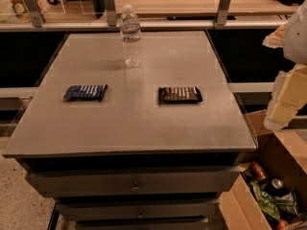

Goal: Pick rxbar blueberry

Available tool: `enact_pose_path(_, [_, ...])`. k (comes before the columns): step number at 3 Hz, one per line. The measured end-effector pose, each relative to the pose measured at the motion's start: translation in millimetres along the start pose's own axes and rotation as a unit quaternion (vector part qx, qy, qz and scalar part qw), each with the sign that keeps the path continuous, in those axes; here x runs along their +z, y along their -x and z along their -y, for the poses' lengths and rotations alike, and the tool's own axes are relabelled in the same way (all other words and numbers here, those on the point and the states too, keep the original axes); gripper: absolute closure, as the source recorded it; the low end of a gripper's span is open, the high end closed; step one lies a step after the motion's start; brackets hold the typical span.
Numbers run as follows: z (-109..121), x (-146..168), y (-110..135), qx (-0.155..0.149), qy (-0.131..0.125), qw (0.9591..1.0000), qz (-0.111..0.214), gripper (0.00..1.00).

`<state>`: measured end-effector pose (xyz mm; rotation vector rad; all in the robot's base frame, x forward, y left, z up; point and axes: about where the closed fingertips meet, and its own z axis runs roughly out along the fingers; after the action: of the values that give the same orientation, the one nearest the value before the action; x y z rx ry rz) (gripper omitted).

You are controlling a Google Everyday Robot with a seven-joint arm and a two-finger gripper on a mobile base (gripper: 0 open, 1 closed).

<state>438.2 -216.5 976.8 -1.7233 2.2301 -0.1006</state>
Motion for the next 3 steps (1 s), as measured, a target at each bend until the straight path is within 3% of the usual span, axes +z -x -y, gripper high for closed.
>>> enact_pose_path(1, [0,0,0,0.000,0.000,1.0000,0.000,0.00])
enact_pose_path(2, [-14,9,22,-0.006,-0.006,1.0000,0.001,0.00])
enact_pose_path(3, [-54,33,86,-0.033,-0.015,0.9993,0.006,0.00])
